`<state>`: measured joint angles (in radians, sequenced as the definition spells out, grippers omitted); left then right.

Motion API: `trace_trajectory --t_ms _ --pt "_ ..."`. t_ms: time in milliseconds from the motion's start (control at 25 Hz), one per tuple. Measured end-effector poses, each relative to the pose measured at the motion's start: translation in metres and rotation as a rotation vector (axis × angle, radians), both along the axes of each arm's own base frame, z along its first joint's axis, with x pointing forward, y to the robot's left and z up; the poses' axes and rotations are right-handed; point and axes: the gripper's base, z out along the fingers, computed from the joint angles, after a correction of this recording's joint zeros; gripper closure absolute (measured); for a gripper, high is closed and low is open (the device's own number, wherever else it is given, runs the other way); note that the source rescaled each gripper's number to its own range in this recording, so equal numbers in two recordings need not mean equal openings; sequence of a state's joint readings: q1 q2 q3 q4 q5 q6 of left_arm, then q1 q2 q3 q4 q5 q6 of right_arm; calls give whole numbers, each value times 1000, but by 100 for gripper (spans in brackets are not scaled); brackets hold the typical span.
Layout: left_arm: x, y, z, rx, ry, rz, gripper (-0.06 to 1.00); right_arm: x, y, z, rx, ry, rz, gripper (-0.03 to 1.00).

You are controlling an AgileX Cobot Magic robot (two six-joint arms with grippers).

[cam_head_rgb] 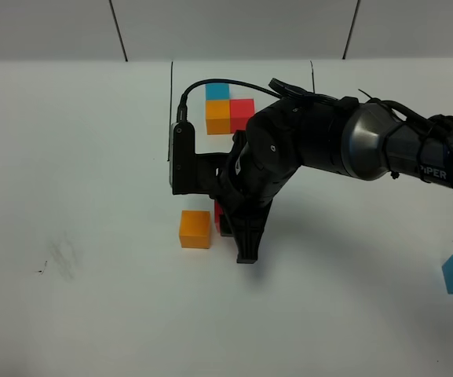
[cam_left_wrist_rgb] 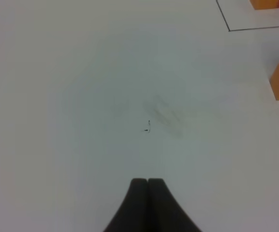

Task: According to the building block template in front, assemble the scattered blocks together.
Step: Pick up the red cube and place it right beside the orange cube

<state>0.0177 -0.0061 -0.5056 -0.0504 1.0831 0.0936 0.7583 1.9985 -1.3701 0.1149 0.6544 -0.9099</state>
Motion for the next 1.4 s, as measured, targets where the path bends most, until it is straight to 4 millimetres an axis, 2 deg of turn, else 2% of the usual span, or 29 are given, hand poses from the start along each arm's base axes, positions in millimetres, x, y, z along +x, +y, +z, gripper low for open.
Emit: trace_trajectory --t_ms 440,1040,1400 --pt "0 0 0 0 0 0 94 2 2 -7 11 11 -6 54" --pt "0 0 0 1 0 0 94 8 14 -4 41 43 12 54" --pt "0 0 0 1 0 0 94 8 13 -9 18 69 13 54"
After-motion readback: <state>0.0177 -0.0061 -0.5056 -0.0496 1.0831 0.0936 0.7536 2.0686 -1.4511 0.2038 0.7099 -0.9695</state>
